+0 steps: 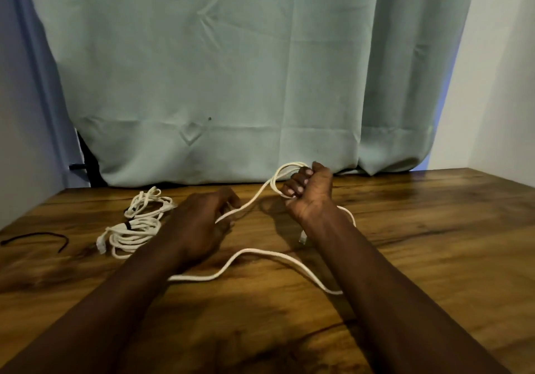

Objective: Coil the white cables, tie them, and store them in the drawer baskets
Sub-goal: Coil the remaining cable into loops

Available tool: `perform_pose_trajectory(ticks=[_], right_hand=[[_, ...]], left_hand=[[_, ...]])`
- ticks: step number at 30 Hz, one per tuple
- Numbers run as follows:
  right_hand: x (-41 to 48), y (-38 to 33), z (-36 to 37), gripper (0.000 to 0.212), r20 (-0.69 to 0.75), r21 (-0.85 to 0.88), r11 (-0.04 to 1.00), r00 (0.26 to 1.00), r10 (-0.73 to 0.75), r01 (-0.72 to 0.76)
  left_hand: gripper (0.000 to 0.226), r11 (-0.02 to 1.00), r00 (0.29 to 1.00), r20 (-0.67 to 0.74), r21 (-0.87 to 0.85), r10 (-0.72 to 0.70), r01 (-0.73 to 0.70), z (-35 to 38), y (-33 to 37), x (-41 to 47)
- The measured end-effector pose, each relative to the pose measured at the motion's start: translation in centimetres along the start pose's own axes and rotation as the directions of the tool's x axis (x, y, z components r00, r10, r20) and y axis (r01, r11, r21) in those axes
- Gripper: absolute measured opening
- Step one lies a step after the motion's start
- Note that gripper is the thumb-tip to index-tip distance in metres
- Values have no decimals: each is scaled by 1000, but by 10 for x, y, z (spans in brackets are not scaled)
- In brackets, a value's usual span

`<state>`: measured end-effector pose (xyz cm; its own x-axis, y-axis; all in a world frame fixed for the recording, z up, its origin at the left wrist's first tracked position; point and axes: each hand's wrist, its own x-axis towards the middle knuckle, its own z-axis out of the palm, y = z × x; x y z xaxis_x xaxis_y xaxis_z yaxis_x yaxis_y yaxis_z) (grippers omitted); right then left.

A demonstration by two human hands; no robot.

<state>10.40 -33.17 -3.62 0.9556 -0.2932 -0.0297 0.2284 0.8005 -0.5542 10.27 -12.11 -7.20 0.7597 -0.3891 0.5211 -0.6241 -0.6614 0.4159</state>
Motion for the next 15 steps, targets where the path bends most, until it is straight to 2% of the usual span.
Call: perform_pose_trajectory(ticks=[1, 5, 7, 8, 9, 11, 13, 15], right_hand=[[1, -2, -1, 47, -2, 16, 1000, 1000, -22, 22], [4, -4, 0, 53, 14, -70, 989, 991, -133, 133], [3, 2, 4, 54, 67, -236, 950, 979, -192, 203], [2, 7, 5, 54, 113, -357, 898, 966, -231, 257], [0, 12, 5, 55, 185, -487, 812, 946, -265, 323], [-5, 26, 3, 62, 368, -709, 548, 896, -251, 444], [-12, 37, -1, 69, 497, -809, 286, 857, -135, 513], [-17, 42, -3, 79, 570, -815, 114, 822, -19, 568]], left_hand=[[27, 994, 998, 14, 90, 57, -58, 2, 4, -2], [32, 985, 990, 59, 106, 131, -137, 9, 25, -1], [32, 979, 981, 54, 73, 184, -188, 10, 31, 0], [32, 976, 977, 58, 64, 206, -210, 10, 32, -1], [31, 971, 971, 66, 52, 232, -235, 11, 31, -1], [28, 962, 959, 100, 24, 267, -271, 8, 32, -1], [22, 958, 953, 102, -27, 287, -286, 1, 32, -1], [19, 951, 953, 43, -82, 301, -297, -5, 27, 0]])
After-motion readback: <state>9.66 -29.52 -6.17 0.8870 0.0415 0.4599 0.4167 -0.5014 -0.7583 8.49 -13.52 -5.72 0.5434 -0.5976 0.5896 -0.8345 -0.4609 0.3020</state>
